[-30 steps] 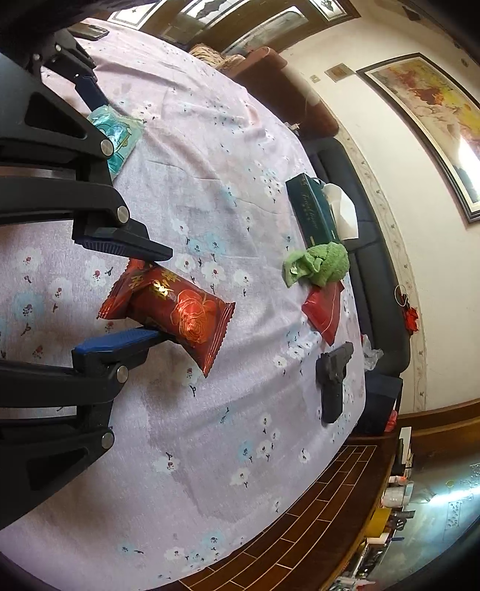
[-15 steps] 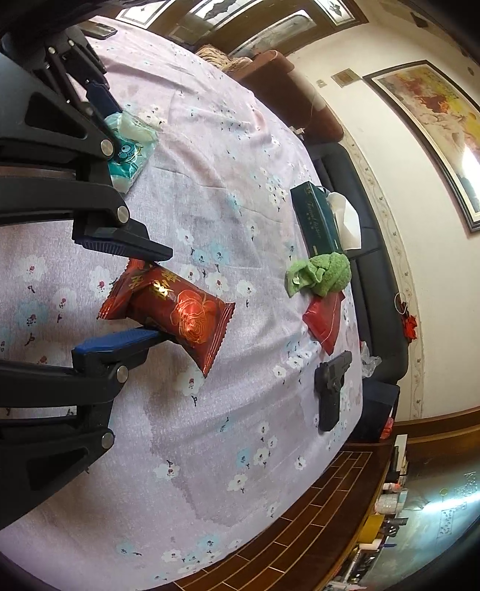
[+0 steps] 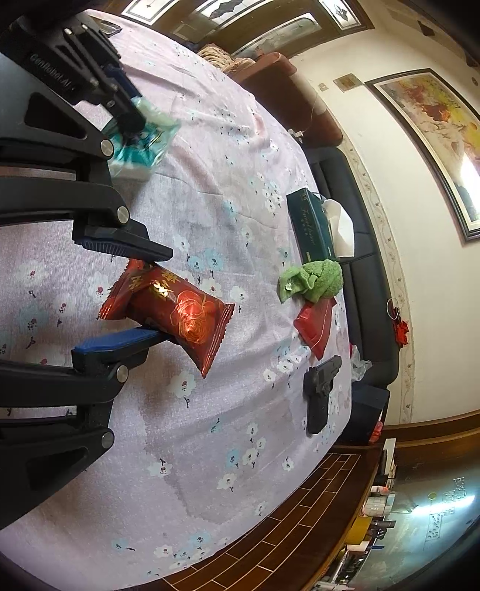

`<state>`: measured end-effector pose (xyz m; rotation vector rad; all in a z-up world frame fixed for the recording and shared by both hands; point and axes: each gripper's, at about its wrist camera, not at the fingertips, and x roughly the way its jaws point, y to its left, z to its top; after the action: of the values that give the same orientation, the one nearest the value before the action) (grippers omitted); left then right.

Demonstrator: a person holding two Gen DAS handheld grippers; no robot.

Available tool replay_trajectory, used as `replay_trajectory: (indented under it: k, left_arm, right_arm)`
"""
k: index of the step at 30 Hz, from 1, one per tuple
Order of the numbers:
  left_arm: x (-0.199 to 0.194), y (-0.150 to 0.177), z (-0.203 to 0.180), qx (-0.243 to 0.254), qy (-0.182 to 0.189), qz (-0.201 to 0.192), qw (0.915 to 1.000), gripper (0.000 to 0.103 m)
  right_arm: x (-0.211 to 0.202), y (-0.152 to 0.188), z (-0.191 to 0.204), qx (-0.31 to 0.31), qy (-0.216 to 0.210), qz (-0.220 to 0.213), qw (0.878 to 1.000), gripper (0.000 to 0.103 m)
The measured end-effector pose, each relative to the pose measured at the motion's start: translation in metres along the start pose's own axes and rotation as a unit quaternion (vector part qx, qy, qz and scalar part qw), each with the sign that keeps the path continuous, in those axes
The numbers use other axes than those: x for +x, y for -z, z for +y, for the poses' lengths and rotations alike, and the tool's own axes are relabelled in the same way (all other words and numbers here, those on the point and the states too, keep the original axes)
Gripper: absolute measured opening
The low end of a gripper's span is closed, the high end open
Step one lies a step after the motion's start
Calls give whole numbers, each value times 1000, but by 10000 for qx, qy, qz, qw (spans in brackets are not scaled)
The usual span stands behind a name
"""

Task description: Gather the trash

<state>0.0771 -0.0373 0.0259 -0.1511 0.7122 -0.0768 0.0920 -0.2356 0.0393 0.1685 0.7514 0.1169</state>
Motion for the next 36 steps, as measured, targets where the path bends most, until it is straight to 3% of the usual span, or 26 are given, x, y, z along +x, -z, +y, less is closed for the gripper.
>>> replay_trajectory:
  k: [36]
  left_arm:
    - [-1, 2, -3, 147, -129, -49, 9998, 26]
  right_arm:
    - [3, 7, 17, -397, 17, 13, 9992, 38]
